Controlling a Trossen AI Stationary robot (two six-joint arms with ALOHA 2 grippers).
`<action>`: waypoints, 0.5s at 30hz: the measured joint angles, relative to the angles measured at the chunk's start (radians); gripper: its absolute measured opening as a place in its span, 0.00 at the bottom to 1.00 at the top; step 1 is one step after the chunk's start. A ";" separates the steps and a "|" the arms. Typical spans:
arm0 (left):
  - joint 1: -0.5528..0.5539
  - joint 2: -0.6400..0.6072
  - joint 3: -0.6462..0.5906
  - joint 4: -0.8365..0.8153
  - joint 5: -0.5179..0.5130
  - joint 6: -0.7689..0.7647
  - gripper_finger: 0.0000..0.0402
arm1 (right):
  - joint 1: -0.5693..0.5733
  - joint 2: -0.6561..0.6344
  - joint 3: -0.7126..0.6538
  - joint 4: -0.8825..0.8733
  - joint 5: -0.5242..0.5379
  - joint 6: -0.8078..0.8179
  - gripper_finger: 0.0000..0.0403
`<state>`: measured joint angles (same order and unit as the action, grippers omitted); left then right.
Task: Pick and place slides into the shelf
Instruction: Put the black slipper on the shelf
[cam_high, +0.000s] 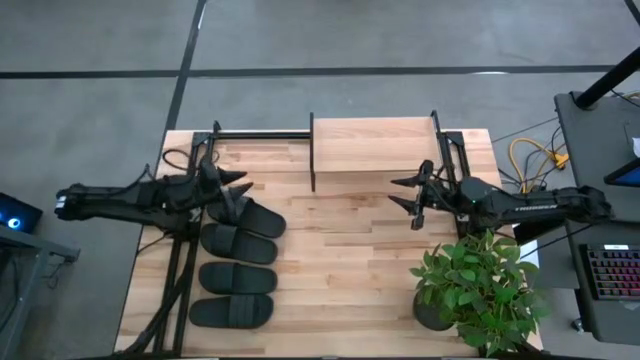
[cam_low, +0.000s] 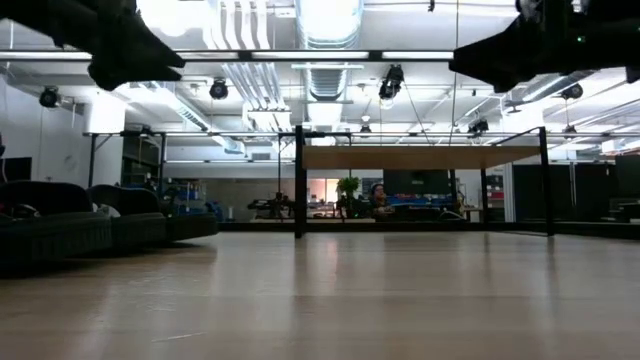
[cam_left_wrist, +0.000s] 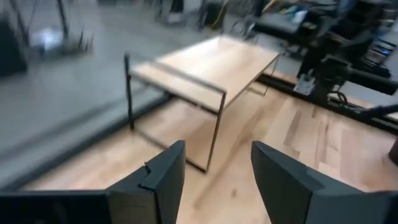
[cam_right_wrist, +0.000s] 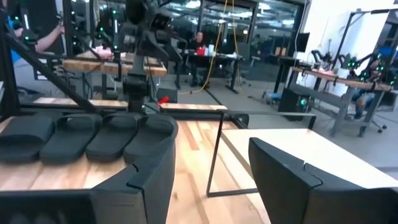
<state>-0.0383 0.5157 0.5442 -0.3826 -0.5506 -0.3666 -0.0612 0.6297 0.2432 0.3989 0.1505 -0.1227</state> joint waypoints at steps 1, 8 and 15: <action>0.000 0.010 0.029 -0.054 0.000 -0.052 0.42 | 0.000 0.015 0.010 0.000 0.000 0.008 0.49; 0.000 0.051 0.177 -0.414 0.056 -0.424 0.42 | 0.000 0.116 0.082 -0.001 0.000 0.017 0.48; 0.000 0.071 0.170 -0.743 0.132 -0.782 0.42 | 0.000 0.204 0.164 -0.064 0.000 0.017 0.48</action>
<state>-0.0387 0.5862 0.7140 -1.1254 -0.4182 -1.1481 -0.0612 0.8333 0.4068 0.3352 0.1509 -0.1059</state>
